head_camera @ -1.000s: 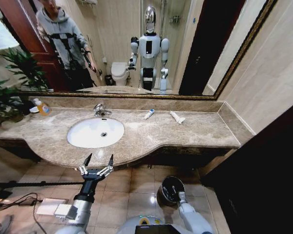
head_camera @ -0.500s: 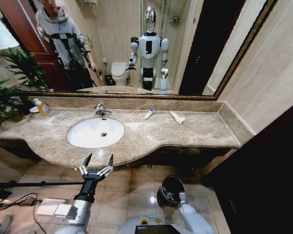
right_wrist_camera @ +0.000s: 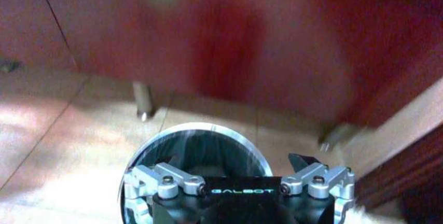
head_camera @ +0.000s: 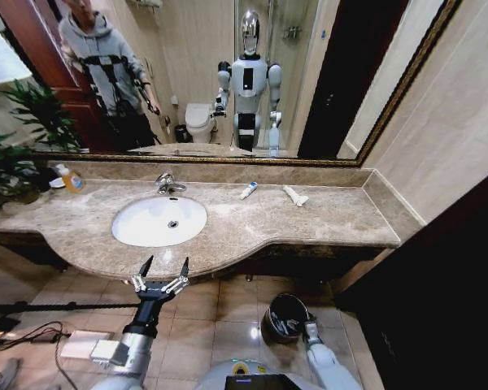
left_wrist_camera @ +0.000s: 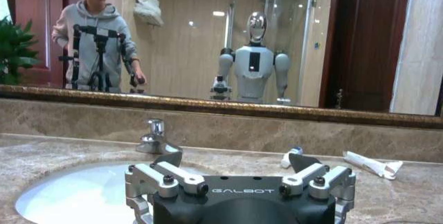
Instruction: Pick up the trash from the sink and place it in the trash bin.
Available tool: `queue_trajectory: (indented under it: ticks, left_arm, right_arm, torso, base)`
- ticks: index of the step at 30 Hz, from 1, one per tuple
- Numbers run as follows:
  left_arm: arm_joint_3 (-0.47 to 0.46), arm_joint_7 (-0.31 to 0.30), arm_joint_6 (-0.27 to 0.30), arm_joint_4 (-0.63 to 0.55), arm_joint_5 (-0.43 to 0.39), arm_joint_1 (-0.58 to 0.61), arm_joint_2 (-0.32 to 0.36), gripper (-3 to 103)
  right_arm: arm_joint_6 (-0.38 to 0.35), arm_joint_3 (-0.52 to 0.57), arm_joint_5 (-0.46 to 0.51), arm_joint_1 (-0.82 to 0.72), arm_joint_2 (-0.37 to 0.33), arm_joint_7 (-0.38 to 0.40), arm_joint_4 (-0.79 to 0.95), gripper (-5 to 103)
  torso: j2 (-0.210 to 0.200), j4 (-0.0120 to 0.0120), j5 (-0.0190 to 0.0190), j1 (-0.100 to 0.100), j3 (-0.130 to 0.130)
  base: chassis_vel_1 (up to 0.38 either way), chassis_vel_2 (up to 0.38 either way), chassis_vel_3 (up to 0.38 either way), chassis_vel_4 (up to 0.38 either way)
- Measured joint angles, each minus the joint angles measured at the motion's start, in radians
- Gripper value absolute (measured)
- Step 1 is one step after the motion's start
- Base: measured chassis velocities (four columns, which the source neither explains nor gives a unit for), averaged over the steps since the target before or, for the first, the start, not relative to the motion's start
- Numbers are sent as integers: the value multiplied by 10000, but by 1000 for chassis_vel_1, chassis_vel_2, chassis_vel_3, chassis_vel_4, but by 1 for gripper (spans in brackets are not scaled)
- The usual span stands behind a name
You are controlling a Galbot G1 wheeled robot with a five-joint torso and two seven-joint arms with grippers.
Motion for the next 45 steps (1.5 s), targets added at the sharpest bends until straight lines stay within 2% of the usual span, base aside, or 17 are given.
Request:
queue_trajectory:
  ticks: [2,5,6,13,14,15,20,26,35,39,42,44,45]
  left_arm:
    - [0,0,0,0,0,0,0,100]
    - [0,0,0,0,0,0,0,100]
    - [0,0,0,0,0,0,0,100]
    - [0,-1,0,-1,0,0,0,100]
    - [0,-1,0,-1,0,0,0,100]
    - [0,0,0,0,0,0,0,100]
    - [0,1,0,0,0,0,0,100]
    - [0,0,0,0,0,0,0,100]
    - [0,1,0,0,0,0,0,100]
    - [0,0,0,0,0,0,0,100]
    - [0,1,0,0,0,0,0,100]
    - [0,0,0,0,0,0,0,100]
    - [0,0,0,0,0,0,0,100]
  right_arm:
    - [75,53,-159,-152,-11,64,277,100]
    - [173,314,-503,-1021,-54,255,1989,100]
    - [173,314,-503,-1021,-54,255,1989,100]
    - [672,1435,-1479,-2673,74,249,5632,100]
    - [672,1435,-1479,-2673,74,249,5632,100]
    - [717,1638,-1511,-3068,71,240,6341,100]
    - [856,1919,-1256,-4423,-155,154,7812,100]
    - [816,1949,-878,-5030,212,182,9239,100]
    - [-287,1213,-284,-4480,194,82,10831,100]
    - [-1292,979,930,-3681,-154,63,11383,100]
    - [-1639,922,1360,-3302,-325,62,11458,100]
    - [-2346,757,2208,-2473,-704,71,11350,100]
    - [-2346,757,2208,-2473,-704,71,11350,100]
  torso:
    - [0,0,0,0,0]
    - [0,1,0,1,0]
    - [0,1,0,1,0]
    - [0,1,3,0,0]
    - [0,1,3,0,0]
    - [0,2,-7,1,0]
    - [0,-2,-2,0,0]
    - [0,0,-2,0,0]
    - [0,1,1,1,1]
    - [0,1,0,1,1]
    - [0,0,-1,1,2]
    - [0,1,-3,1,1]
    - [0,1,-3,1,1]
  base:
    - [0,0,0,0]
    - [0,0,0,0]
    - [0,0,0,0]
    - [0,0,0,0]
    - [0,0,0,0]
    - [0,0,0,0]
    - [0,0,0,0]
    - [0,0,0,0]
    - [0,0,0,0]
    - [0,0,0,0]
    - [0,0,0,0]
    - [0,0,0,0]
    - [0,0,0,0]
